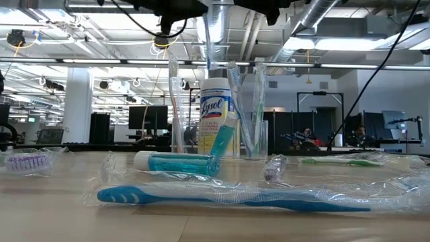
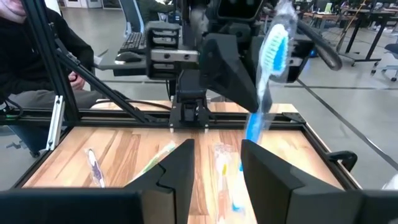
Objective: Pick & Place toothbrushing station
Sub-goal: Put the top blue toothbrush into the transparent organizer
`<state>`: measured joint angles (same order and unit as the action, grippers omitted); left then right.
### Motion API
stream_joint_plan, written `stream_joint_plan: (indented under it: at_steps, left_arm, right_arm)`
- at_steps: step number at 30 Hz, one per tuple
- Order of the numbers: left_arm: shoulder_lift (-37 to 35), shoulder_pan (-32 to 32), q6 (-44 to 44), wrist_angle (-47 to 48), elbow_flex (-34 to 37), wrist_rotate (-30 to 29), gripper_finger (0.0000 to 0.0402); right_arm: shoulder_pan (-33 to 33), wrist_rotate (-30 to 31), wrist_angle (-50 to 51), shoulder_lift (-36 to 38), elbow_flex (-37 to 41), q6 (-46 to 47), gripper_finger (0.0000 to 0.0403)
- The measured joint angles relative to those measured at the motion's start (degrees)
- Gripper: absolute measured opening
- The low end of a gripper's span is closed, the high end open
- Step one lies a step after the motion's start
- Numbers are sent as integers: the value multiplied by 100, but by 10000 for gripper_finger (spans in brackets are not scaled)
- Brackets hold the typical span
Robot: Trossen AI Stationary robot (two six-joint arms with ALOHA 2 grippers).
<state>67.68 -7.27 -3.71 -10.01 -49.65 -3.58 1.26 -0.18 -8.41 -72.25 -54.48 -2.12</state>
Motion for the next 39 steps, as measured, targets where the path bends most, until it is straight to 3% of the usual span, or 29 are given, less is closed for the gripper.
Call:
stream_joint_plan:
  at_steps: [9, 21, 30, 39]
  left_arm:
    - [-455, -263, -134, -955, 1091, -49, 4]
    - [-431, -612, -513, -2048, 2135, -201, 5]
    - [-124, -632, -821, -2824, 2719, -207, 5]
    - [552, -601, -880, -3285, 2758, -216, 5]
  right_arm:
    - [-11, 0, -64, 0, 0, 16, 125]
    - [-11, 1, -103, 0, 0, 16, 124]
    - [-11, 1, -107, 0, 0, 14, 124]
    - [-9, 6, -107, 0, 0, 12, 124]
